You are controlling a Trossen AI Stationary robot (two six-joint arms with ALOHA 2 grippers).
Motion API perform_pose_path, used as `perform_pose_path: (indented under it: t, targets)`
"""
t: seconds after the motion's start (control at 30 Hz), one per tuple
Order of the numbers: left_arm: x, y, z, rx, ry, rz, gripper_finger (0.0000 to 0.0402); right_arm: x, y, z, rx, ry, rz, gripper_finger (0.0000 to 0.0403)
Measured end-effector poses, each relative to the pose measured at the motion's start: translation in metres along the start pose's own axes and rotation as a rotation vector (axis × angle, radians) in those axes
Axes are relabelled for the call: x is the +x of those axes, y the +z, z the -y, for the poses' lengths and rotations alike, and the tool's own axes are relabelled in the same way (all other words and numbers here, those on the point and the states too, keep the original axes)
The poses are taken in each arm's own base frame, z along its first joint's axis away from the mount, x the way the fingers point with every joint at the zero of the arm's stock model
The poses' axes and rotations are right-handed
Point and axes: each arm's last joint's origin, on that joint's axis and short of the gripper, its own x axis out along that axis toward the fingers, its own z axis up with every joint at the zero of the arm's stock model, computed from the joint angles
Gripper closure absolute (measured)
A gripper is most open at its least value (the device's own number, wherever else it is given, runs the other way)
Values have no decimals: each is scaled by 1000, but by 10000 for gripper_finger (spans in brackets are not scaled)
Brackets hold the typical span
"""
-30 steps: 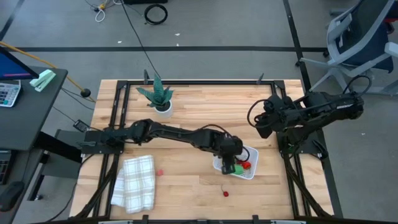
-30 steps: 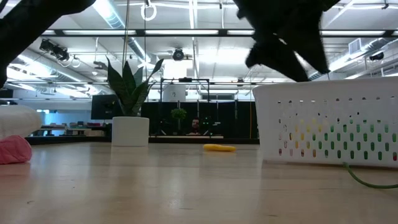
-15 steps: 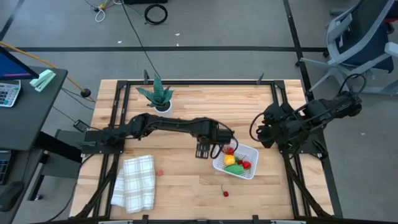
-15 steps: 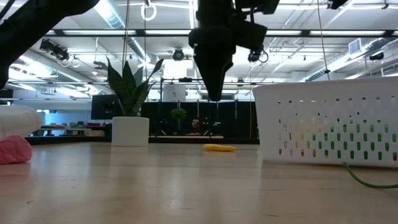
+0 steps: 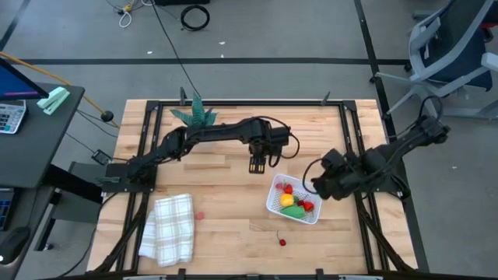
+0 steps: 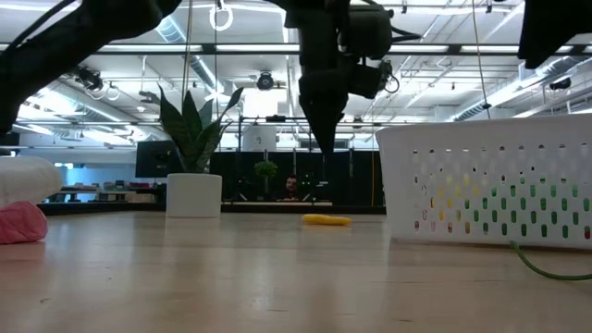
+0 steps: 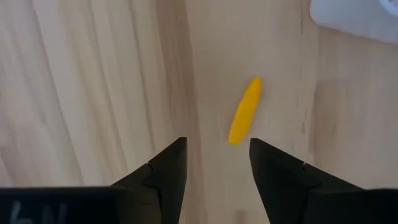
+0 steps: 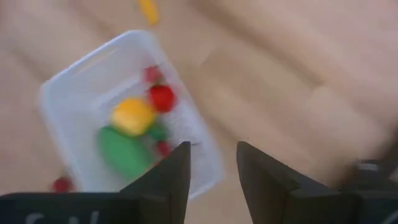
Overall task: Pick and placing Produce into tupperware
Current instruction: Put the yellow corn into the white basket
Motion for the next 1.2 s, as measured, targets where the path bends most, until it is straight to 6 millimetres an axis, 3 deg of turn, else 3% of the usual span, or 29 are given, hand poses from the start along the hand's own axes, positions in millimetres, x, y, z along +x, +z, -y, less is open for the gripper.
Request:
perform_pose_path:
  t: [0.2,0.5,1.2]
  targets:
    - [2,1,-7,54,-42,33,219,7,-14,-15,10,143,7,265]
    - [45,-11,8,95,-116,-64,207,5,-17,-15,41,144,50,265]
    - [87,-19,18,95,-126,-45,208,5,-17,-15,39,143,51,265]
